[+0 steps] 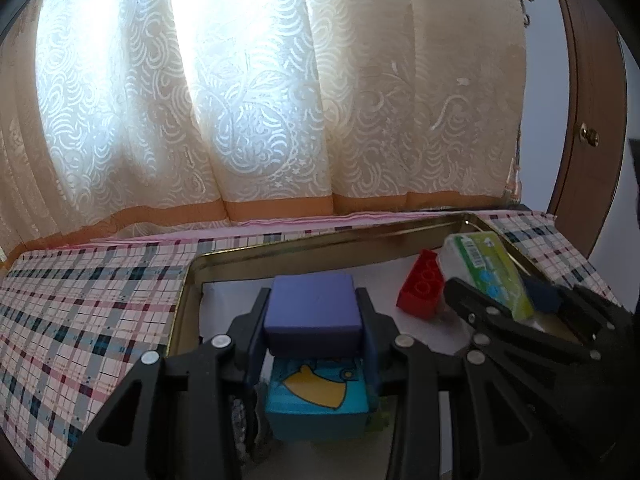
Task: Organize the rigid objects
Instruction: 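Lower the purple cube onto the blue block with the left gripper while the right lowers the floss case, then open both grippers and withdraw them from the tray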
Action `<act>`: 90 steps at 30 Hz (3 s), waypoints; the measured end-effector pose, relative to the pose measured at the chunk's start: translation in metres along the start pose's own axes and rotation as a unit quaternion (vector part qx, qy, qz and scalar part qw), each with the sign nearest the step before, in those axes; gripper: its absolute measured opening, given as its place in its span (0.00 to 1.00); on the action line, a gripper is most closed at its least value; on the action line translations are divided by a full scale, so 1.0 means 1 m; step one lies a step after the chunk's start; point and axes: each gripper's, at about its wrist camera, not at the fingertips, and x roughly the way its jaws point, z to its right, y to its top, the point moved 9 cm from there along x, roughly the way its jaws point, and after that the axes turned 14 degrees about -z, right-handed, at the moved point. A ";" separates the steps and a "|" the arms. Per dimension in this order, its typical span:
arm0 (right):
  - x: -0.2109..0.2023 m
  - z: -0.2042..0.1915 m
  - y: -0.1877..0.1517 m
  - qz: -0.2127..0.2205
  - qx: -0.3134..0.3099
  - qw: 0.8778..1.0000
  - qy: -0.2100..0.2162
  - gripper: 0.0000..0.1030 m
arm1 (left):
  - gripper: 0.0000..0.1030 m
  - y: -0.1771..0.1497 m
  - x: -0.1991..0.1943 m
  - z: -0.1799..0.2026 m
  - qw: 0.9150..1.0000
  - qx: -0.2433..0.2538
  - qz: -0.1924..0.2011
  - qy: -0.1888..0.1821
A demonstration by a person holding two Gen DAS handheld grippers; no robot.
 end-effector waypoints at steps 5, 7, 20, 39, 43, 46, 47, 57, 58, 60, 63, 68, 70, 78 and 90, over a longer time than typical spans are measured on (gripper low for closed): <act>0.007 0.001 -0.002 -0.017 0.004 1.000 0.013 0.56 | 0.38 0.000 -0.001 0.000 1.000 0.003 0.006 0.007; 0.009 0.000 -0.002 -0.021 0.001 1.000 0.010 0.56 | 0.38 0.001 -0.002 0.000 1.000 0.009 0.012 0.021; -0.012 0.005 -0.002 0.026 0.011 1.000 0.004 0.72 | 0.38 0.000 -0.003 -0.008 1.000 -0.005 0.008 0.008; -0.061 0.024 0.005 0.136 0.056 0.989 -0.022 0.78 | 0.38 0.001 -0.001 -0.002 1.000 -0.004 0.011 0.007; -0.064 0.024 0.003 0.139 0.054 0.988 -0.028 0.78 | 0.38 0.001 -0.002 0.000 1.000 0.000 0.014 0.011; -0.069 0.025 0.000 0.148 0.059 0.987 -0.038 0.78 | 0.38 0.001 -0.002 0.000 1.000 0.006 0.017 0.018; -0.070 0.025 0.000 0.149 0.060 0.986 -0.039 0.78 | 0.38 0.001 -0.003 0.000 1.000 0.008 0.019 0.023; -0.094 0.027 -0.009 0.194 0.070 0.974 -0.094 0.89 | 1.00 -0.005 -0.033 0.020 0.996 0.056 0.069 0.023; -0.097 0.029 -0.009 0.202 0.074 0.972 -0.097 0.89 | 1.00 -0.007 -0.034 0.020 0.996 0.055 0.070 0.018; -0.104 0.032 -0.010 0.216 0.080 0.967 -0.104 0.90 | 1.00 -0.010 -0.038 0.015 0.996 0.046 0.073 0.016; -0.107 0.035 -0.012 0.218 0.088 0.967 -0.103 0.91 | 1.00 -0.011 -0.043 0.004 0.997 0.025 0.078 0.010; -0.108 0.034 -0.019 0.213 0.096 0.968 -0.089 0.91 | 1.00 -0.018 -0.051 -0.010 0.997 0.000 0.083 0.004; -0.112 0.033 -0.021 0.218 0.093 0.967 -0.090 0.91 | 1.00 -0.021 -0.054 -0.014 0.996 -0.003 0.086 0.007; -0.124 0.025 -0.031 0.229 0.088 0.966 -0.084 0.91 | 1.00 -0.031 -0.067 -0.027 0.995 -0.012 0.101 0.013; -0.139 0.006 -0.040 0.248 0.055 0.963 -0.089 0.91 | 1.00 -0.037 -0.075 -0.040 0.993 -0.026 0.112 0.021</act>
